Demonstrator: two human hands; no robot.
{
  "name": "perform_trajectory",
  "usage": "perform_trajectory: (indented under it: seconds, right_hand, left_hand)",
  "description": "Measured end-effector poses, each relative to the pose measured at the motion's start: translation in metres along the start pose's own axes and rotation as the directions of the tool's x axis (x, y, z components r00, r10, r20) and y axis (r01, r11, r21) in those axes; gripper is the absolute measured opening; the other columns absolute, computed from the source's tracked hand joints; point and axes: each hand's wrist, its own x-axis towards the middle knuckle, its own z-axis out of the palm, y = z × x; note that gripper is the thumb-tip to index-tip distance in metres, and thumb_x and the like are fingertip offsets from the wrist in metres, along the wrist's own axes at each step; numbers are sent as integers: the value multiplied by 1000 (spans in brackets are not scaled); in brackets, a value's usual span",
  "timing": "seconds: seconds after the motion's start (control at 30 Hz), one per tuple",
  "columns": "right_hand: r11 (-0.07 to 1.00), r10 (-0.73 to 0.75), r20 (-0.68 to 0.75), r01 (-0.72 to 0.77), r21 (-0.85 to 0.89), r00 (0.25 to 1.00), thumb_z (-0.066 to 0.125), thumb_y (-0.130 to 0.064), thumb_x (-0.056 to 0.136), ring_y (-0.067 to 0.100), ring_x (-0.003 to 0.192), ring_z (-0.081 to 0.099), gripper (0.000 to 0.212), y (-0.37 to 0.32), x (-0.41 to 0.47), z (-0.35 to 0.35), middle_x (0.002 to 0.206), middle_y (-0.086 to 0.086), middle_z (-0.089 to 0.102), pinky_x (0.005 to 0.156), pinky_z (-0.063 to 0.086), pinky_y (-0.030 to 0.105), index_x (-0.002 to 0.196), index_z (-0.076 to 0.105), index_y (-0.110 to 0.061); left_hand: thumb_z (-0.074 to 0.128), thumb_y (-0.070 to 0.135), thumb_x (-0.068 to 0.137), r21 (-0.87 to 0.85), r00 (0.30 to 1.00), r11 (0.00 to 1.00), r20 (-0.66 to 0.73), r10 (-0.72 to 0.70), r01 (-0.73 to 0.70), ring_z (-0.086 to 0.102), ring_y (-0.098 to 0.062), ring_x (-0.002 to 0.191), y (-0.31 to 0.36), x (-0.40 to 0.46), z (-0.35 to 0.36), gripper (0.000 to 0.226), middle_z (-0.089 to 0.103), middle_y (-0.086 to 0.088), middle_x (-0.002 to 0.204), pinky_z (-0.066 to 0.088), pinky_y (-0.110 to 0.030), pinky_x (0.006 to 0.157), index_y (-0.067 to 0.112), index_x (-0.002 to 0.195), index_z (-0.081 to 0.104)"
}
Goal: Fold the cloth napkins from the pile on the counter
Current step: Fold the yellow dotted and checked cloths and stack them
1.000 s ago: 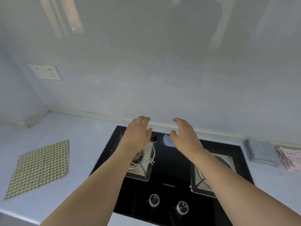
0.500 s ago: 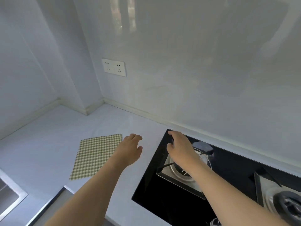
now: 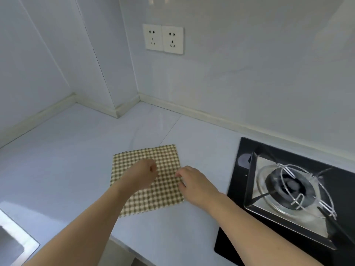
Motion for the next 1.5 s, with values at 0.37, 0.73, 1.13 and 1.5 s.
perform_trajectory:
  seconds: [0.37,0.73,1.13,1.5]
  right_hand:
    - [934,-313,-275,242,-261,909,39,-22,101,21,105,48,26,41,-4,86,116,0,53,92,42,36,117,58,-14]
    - [884,-138,-291,-14,-466,947,39,-10,96,21,101,46,23,-11,-81,114,114,0,51,76,30,29,114,51,-16]
    - [962,79,-368,-167,-214,926,32,-23,97,14,76,49,11,-75,-144,28,84,-6,49,63,35,34,107,37,-23]
    - [984,155,-361,-112,137,920,48,-38,99,11,72,53,21,-61,-133,-49,84,5,58,66,41,28,100,52,-18]
  left_hand:
    - [57,39,91,47,932,950,-185,313,-309,57,-16,77,-40,19,53,15,60,6,84,48,-32,69,26,84,54]
    - [47,49,92,441,801,739,-69,594,-509,50,-16,109,-73,-71,68,38,51,6,112,42,-30,89,27,121,56]
    - [46,13,86,12,847,877,-257,466,-480,57,-23,62,-52,-149,28,16,55,2,70,44,-32,50,24,76,51]
    - [71,15,87,-407,848,784,43,529,-469,71,-16,77,-15,-125,-67,15,75,-1,90,53,-25,62,12,102,70]
